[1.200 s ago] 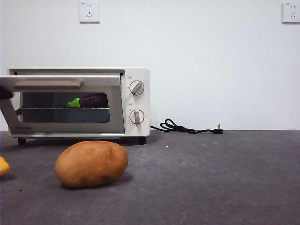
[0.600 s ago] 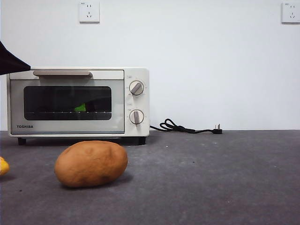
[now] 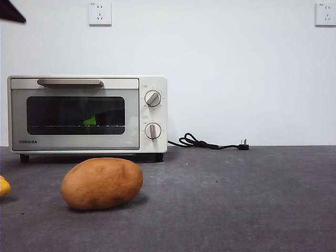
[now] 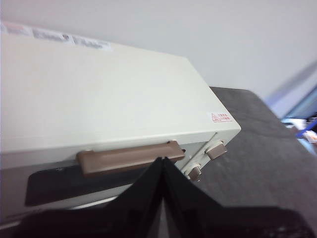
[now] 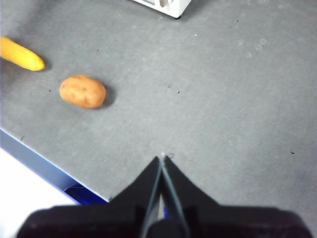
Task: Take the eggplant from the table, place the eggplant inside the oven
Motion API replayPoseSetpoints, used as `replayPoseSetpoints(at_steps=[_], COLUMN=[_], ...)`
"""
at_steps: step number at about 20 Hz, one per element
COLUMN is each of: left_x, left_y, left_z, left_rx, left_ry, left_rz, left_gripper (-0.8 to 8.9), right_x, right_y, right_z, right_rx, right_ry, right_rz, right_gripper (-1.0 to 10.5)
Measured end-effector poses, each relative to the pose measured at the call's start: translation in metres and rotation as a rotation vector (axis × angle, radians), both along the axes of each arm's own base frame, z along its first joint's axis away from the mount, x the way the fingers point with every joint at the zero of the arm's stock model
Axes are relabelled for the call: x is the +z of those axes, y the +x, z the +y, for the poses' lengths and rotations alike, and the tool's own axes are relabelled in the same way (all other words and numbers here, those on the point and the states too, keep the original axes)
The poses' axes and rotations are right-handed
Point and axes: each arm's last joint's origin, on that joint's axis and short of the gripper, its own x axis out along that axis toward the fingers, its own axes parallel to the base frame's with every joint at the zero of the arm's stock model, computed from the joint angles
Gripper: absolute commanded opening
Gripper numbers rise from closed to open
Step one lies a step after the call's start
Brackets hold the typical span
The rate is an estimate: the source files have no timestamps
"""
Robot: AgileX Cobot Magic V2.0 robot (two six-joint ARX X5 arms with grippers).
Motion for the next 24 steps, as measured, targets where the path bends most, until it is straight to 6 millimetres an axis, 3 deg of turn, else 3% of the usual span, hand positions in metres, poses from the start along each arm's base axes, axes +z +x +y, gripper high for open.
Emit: replayPoseSetpoints(at_steps=[3, 8, 14, 17, 24], left_x=[0.027, 0.047, 0.053, 0.051, 0.047], left_y=[-0.043, -0.112, -0.187, -0.207, -0.206], left_z=[-0.026, -0.059, -0.067, -0.064, -0.064], left_rx=[0.036, 0.016, 0.126, 0.169, 0.150], left_ry=[0.072, 0.147, 0.249, 0.271, 0.273], left_rz=[-0.023, -0.016, -0.023, -0.011, 0.037], left_gripper=[-0.06, -0.06, -0.06, -0.05, -0.04], right_x=[-0.001, -0.002, -0.004, -0.004, -0.004], right_y=[0.000, -0.001, -0.003, -0.003, -0.003], right_z=[0.000, -0.001, -0.003, -0.003, -0.003], right_rx=[0.000, 0.000, -0.002, -0.002, -0.002], right_ry=[-0.006, -0.019, -0.036, -0.035, -0.036], right_rz=[0.006, 0.021, 0.041, 0.041, 0.041], right_gripper=[-0.1, -0.1, 0.0, 0.0, 0.0])
